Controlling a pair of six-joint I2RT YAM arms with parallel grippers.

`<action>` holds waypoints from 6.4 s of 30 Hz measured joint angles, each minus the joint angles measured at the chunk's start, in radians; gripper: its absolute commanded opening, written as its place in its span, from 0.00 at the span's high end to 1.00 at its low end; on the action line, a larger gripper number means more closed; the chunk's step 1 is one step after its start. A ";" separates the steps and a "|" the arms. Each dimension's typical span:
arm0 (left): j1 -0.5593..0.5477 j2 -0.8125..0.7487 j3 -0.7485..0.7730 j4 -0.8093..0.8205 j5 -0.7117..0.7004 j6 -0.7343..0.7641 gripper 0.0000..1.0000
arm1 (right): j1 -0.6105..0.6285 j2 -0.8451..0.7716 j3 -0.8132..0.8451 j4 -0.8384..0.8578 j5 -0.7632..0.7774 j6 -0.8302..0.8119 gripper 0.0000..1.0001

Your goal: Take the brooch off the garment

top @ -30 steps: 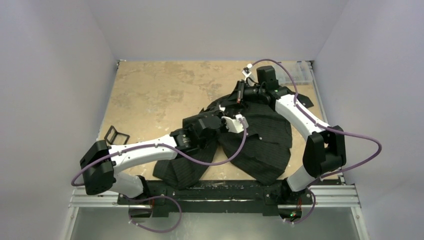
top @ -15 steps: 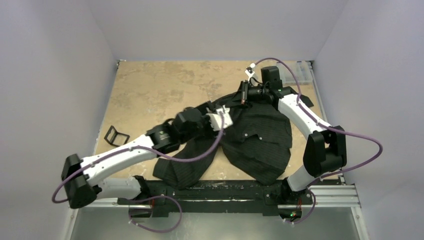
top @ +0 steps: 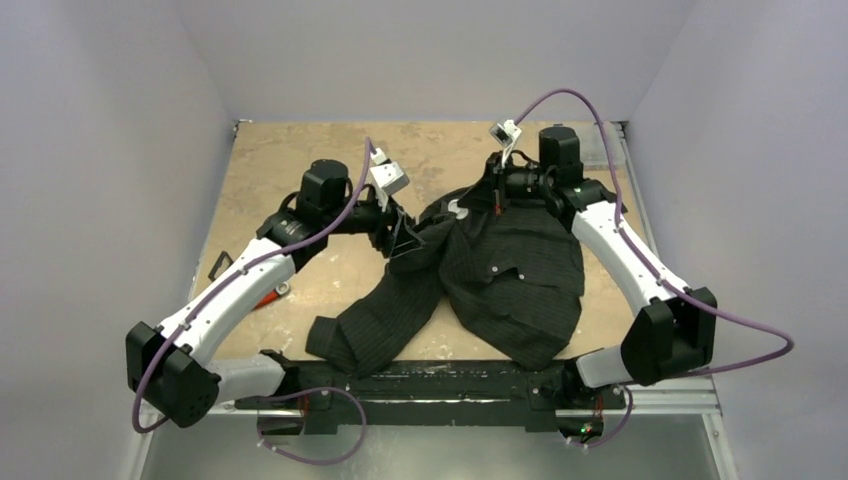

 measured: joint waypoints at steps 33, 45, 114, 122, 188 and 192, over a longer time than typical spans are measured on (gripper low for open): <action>-0.029 0.146 0.028 0.215 0.293 0.036 0.75 | 0.121 -0.044 0.039 -0.229 -0.206 -0.399 1.00; -0.032 0.171 0.027 0.216 0.291 0.018 1.00 | 0.121 -0.044 0.049 -0.244 -0.211 -0.428 1.00; 0.063 0.172 -0.103 0.627 0.357 -0.480 0.59 | 0.052 -0.157 -0.267 0.420 -0.194 0.300 1.00; 0.016 0.144 -0.071 0.512 0.271 -0.371 0.59 | 0.052 -0.147 -0.267 0.410 -0.151 0.319 1.00; -0.068 0.204 0.077 0.273 -0.018 -0.280 0.64 | 0.060 -0.182 -0.269 0.319 0.002 0.238 1.00; -0.068 0.204 0.071 0.291 -0.018 -0.279 0.67 | 0.059 -0.182 -0.269 0.314 0.002 0.233 1.00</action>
